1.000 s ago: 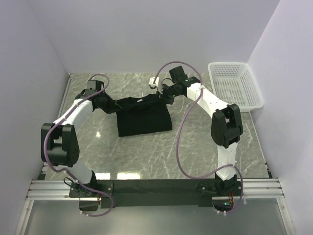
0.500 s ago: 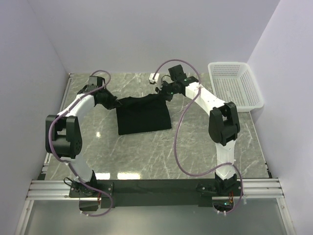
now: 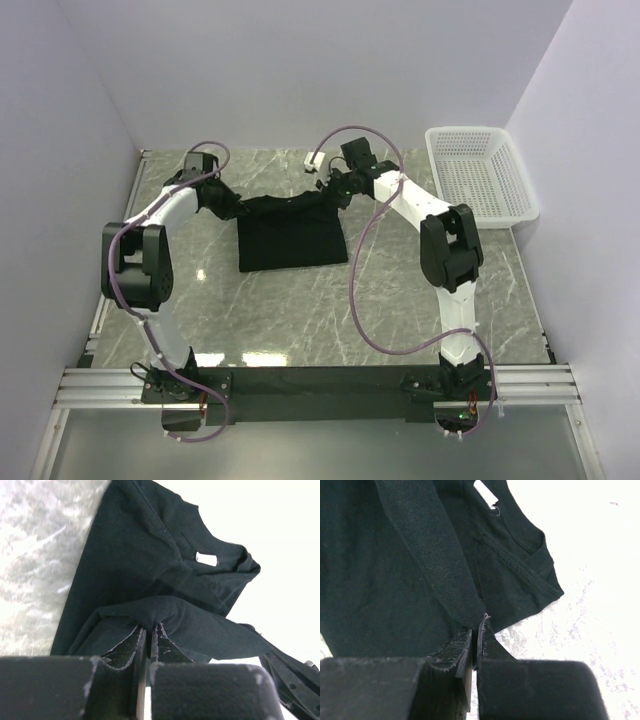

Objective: Fold and stack the t-shirts
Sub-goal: Fold the tshirt

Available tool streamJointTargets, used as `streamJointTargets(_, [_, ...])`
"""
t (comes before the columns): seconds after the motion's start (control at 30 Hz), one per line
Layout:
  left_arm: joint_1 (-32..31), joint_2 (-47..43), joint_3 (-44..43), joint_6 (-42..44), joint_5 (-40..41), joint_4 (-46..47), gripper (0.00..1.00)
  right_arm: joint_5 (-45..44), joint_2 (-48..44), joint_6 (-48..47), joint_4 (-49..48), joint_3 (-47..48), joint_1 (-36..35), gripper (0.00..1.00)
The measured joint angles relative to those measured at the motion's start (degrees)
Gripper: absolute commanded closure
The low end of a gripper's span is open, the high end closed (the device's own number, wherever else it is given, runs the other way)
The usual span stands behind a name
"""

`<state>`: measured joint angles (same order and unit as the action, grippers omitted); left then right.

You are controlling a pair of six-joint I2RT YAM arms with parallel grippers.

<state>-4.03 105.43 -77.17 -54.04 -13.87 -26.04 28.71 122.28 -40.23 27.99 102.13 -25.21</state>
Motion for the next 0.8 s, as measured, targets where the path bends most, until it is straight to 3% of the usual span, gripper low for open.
streamJointTargets(0.8, [0.22,6.84,-5.49,0.81,1.77,-1.27,0.99,-3.54,5.97,4.0,-1.07,6.62,-0.02,1.0])
